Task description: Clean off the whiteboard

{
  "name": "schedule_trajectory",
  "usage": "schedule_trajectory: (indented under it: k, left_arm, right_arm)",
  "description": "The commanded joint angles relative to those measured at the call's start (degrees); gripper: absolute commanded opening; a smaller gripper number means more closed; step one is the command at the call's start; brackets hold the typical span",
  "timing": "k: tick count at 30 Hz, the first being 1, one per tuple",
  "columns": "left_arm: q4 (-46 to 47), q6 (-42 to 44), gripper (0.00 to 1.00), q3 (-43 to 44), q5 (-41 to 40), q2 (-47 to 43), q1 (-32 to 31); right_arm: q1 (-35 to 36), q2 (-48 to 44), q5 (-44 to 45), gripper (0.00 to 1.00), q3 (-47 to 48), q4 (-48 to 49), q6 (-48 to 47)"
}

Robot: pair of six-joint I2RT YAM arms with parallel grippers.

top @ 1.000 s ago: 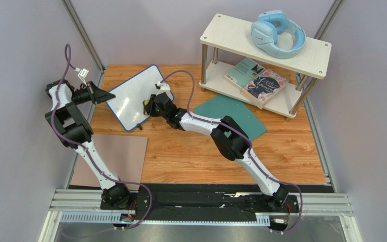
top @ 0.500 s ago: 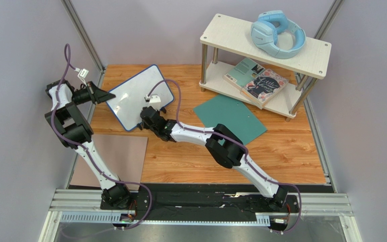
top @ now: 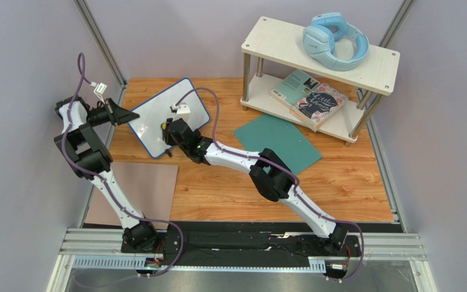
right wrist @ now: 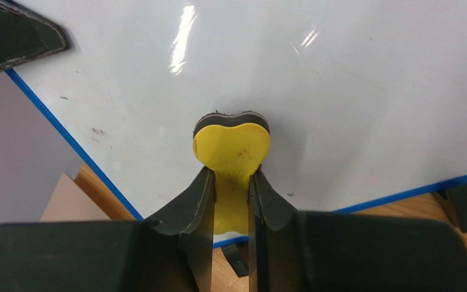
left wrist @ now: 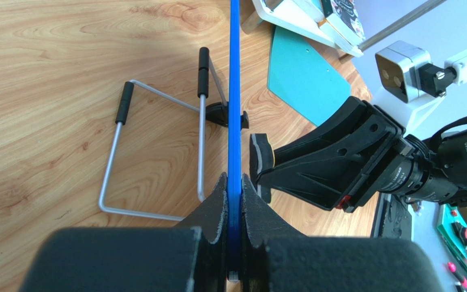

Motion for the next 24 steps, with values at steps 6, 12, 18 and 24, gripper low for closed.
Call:
schedule_trajectory:
  k: [6,12,18,24]
  left_arm:
    - [-19.34,2.8,0.0,0.0,-1.31,-2.1,-0.03]
    - [-19.34,2.71,0.0,0.0,-1.31,-1.84,0.14]
    - [-19.34,2.53,0.0,0.18,-1.23,-1.93,0.14]
    - [-19.34,2.53,0.0,-0.09,-1.31,-2.01,0.05]
  right_arm:
    - [2.34,1.75,3.56,0.0,2.34,2.78,-8.73]
    - [3.75,2.89,5.33,0.0,2.69,4.89,-13.14]
    - [4.54,3.51,7.61,0.0,2.34,6.56,-16.82]
    - [4.45,5.79,9.55,0.0,3.3,7.27,-18.15]
